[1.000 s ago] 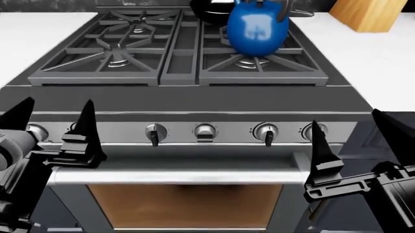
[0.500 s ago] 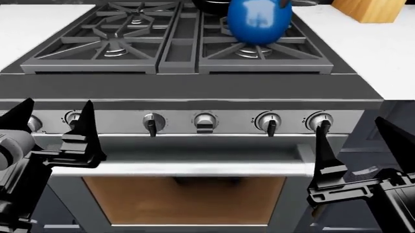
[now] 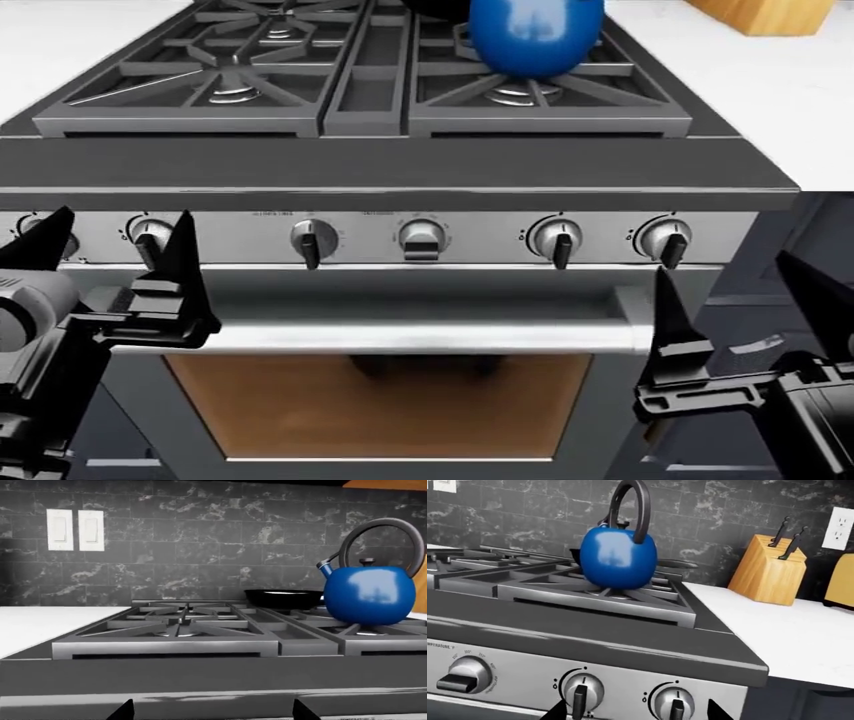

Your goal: Pick the kettle from the counter and place it on a stove burner. Then turn the burner on.

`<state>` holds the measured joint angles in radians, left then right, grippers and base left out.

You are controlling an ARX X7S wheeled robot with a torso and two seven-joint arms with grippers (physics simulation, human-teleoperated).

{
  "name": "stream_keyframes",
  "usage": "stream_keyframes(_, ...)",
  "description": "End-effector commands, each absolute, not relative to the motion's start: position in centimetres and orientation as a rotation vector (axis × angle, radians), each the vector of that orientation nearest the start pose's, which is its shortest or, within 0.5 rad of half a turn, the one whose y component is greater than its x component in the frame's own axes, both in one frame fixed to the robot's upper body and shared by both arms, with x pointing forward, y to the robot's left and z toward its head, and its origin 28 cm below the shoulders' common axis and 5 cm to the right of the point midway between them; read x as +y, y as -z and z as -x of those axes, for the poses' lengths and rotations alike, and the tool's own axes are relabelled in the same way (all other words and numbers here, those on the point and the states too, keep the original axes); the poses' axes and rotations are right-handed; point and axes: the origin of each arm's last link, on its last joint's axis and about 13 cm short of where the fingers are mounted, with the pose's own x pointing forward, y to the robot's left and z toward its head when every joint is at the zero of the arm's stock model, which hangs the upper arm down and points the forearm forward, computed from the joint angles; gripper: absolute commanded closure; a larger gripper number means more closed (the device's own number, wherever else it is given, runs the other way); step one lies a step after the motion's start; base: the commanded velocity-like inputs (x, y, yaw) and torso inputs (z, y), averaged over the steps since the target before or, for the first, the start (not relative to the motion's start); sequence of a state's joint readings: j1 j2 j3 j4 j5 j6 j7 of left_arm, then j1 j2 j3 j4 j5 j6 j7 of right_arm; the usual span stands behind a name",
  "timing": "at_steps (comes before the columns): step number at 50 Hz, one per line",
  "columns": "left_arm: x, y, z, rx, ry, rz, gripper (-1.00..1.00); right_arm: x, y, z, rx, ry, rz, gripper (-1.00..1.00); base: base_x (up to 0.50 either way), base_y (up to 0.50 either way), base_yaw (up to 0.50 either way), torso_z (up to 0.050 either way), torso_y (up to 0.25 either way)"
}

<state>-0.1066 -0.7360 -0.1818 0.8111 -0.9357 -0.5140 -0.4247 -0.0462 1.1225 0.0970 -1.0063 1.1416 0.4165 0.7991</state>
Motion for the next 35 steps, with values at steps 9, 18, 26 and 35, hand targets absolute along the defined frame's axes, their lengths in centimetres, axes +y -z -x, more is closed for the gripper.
stream_keyframes(9,27.9,-20.0,-18.1,-0.269,0.068,0.016,-1.00,-16.3,-21.4,-14.7,-0.055,0.068,0.091,-1.00,0.00,0.00,0.00,0.000,0.000)
stream_keyframes(18,27.8,-20.0,-18.1,-0.269,0.071,0.017,-1.00,-16.5,-21.8,-15.8,0.017,0.087,0.074,-1.00,0.00,0.00,0.00,0.000,0.000)
stream_keyframes(26,27.7,-20.1,-18.2,-0.271,0.071,0.017,-1.00,-17.0,-22.1,-16.6,0.044,0.094,0.098,-1.00,0.00,0.00,0.00,0.000,0.000)
stream_keyframes(35,27.8,-19.9,-18.3,-0.269,0.061,0.008,-1.00,-17.6,-21.9,-17.4,0.059,0.085,0.106,-1.00,0.00,0.00,0.00,0.000,0.000)
